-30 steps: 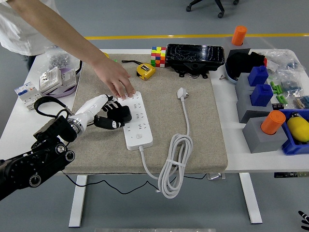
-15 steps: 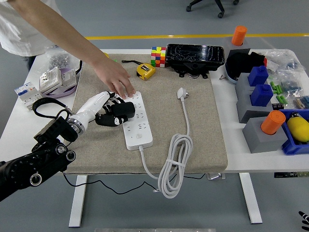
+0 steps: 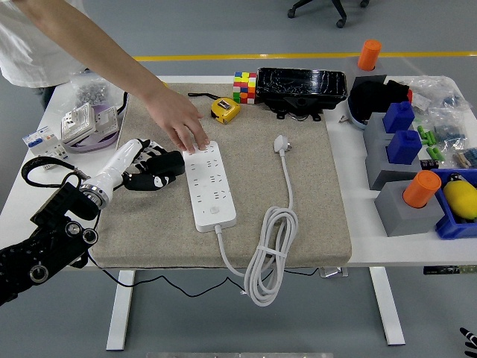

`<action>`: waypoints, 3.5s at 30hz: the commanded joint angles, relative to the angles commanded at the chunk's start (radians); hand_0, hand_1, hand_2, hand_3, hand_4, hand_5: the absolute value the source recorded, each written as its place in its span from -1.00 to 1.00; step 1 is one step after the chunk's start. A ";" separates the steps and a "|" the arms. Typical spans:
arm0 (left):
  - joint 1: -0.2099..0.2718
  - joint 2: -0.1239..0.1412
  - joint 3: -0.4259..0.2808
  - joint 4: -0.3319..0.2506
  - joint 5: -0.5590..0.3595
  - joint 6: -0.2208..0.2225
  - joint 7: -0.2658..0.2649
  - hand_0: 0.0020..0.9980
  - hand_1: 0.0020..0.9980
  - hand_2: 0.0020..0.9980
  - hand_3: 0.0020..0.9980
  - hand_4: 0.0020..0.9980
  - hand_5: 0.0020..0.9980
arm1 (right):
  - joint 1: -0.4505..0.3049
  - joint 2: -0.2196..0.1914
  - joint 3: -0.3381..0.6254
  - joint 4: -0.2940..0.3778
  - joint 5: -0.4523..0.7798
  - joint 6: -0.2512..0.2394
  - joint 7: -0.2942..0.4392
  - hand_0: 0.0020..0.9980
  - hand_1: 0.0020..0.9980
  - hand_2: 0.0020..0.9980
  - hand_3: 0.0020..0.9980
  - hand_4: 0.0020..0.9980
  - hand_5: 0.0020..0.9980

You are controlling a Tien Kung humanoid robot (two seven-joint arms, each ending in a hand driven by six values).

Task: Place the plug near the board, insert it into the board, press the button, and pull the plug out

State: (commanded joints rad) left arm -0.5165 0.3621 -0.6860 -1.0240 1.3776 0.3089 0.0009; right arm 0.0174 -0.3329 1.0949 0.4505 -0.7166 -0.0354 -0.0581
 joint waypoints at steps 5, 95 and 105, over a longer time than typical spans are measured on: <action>0.005 -0.006 0.003 0.017 0.005 -0.008 0.007 0.15 0.30 0.17 0.19 0.70 -0.56 | 0.001 0.000 0.000 0.003 0.000 0.000 0.001 0.31 0.33 0.32 0.11 0.83 0.01; 0.269 0.000 -0.477 -0.150 -0.048 0.015 -0.062 0.07 0.27 0.16 0.17 0.56 -0.59 | 0.038 0.034 -0.038 -0.048 0.007 -0.002 0.013 0.31 0.32 0.32 0.10 0.83 0.01; 0.264 0.007 -0.460 -0.151 -0.043 0.007 -0.053 0.08 0.27 0.16 0.17 0.56 -0.59 | 0.031 0.030 -0.057 -0.052 0.012 0.004 0.002 0.31 0.32 0.32 0.10 0.82 0.01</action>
State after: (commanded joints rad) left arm -0.2523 0.3691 -1.1463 -1.1748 1.3349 0.3160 -0.0524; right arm 0.0488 -0.3025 1.0379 0.3988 -0.7043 -0.0311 -0.0566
